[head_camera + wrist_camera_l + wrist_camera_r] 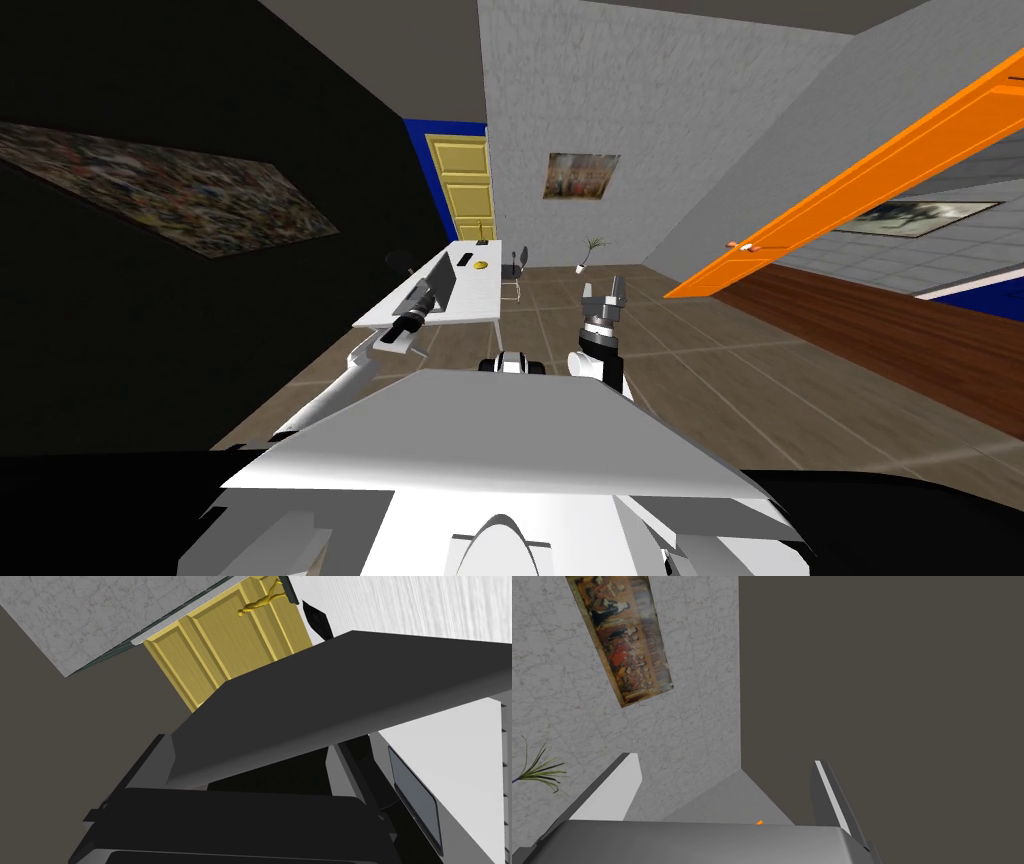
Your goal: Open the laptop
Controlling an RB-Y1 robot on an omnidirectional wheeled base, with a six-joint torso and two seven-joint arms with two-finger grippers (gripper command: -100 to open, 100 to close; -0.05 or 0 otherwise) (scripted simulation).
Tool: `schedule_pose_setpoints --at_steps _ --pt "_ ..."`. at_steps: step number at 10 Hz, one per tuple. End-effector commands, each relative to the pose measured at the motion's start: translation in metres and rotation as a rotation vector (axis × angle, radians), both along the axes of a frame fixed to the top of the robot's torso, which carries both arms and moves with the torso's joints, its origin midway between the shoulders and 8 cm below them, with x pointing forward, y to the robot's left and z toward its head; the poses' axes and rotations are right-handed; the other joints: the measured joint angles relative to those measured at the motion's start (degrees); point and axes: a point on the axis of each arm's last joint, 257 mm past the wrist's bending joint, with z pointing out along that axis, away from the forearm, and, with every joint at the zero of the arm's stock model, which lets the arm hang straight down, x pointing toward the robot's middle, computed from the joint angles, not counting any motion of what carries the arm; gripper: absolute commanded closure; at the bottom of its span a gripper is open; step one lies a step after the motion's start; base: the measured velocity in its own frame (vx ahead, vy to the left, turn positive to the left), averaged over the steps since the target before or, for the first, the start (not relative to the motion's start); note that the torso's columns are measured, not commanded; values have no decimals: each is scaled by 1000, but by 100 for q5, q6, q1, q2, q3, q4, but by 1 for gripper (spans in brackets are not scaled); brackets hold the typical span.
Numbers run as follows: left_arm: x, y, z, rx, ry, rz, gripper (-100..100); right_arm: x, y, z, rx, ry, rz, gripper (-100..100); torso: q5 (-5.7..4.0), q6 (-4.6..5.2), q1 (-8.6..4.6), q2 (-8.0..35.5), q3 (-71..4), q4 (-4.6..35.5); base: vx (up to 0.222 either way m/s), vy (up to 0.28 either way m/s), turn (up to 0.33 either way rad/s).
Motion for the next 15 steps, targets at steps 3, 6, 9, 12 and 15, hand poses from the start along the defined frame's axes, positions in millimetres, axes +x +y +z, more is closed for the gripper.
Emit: schedule_pose_setpoints --at_steps 3,6,9,12,15 --pt "-2 46 1 -7 0 30 -100 0 0 0 0 0 0 0 -12 -14 -5 25 11 13 -13 -71 -92" --pt "-6 82 2 -14 -2 68 -100 0 0 0 0 0 0 0 -7 -30 25 23 11 12 -11 -60 -53" --pt "-22 121 -12 6 35 129 -100 0 0 0 0 0 0 0 -12 -28 14 25 12 14 -12 -54 -26" --pt "-28 162 15 17 -6 165 -100 0 0 0 0 0 0 0 -19 -26 -8 23 10 13 -11 -83 -96" --pt "-32 197 52 32 -62 193 -100 0 0 0 0 0 0 0 -15 -20 -5 29 14 15 -14 -73 -81"
